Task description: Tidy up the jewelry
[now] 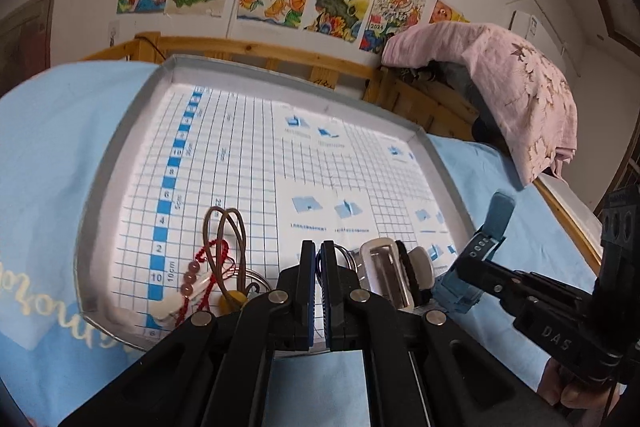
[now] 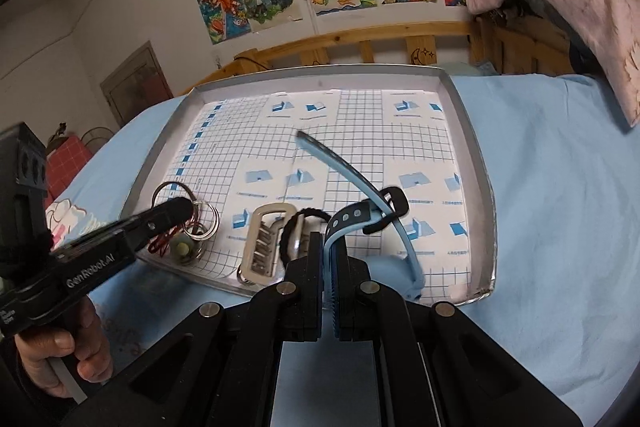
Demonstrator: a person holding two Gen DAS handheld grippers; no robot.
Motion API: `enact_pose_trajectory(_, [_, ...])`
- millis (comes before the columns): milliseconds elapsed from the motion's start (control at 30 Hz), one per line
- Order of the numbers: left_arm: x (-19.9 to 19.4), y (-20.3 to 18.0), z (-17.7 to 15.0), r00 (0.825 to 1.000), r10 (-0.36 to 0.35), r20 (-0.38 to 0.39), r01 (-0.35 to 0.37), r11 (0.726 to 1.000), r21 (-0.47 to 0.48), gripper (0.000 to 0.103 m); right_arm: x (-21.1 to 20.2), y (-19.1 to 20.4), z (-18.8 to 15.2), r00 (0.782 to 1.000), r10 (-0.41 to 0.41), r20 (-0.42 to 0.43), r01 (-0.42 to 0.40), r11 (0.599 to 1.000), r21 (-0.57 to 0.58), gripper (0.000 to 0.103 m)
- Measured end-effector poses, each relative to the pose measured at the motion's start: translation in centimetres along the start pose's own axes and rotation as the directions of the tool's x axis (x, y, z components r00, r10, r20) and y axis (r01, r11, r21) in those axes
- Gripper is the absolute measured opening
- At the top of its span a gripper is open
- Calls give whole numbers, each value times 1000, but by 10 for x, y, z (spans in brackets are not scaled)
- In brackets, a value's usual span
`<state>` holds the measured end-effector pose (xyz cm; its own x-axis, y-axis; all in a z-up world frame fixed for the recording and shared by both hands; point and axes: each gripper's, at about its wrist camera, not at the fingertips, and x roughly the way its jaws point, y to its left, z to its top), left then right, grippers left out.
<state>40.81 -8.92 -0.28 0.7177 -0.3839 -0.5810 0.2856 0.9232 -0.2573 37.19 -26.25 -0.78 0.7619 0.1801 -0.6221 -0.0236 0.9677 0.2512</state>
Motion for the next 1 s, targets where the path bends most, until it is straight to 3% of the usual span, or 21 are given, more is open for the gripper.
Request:
enact_pose_trajectory(200, [1,1,-2,1000,28,3,-28,999,-19,4,0,-6,2,1000,-12,-24,12,1000,4,9])
enact_pose_trajectory(300, [0,-1,-2,999,49,-4,-49,999,-10,9,-5,-8,3,1000,-17,-18,17,1000,8,31])
enact_pose_trajectory(333, [-1,-2,-3,998,55,-6,-55,998,-8,17,-7,-10,4,1000,-13,-13,13,1000,14,35])
enact_pose_trajectory(500, [-14,0,-3,998,49,29,-49,998,-31,49,-23,-11,3,1000,-13,13,13,1000,7,36])
enact_pose_trajectory(567, [-24,2,-4,997,45,65,-42,998,-49,69,-34,-13,1,999,-24,38,24,1000,5,42])
enact_pose_trajectory(667, [-43,-1,-3,991,43,124,-37,998,-51,84,-52,-14,-1,995,-35,91,35,999,0,49])
enact_pose_trajectory(833, [-86,-6,-6,974,53,221,-43,998,-51,99,-93,-12,-7,978,-54,201,57,998,-10,63])
enact_pose_trajectory(1000, [-133,-14,-18,951,79,299,-73,997,-30,103,-146,1,-22,943,-65,326,77,997,-25,78])
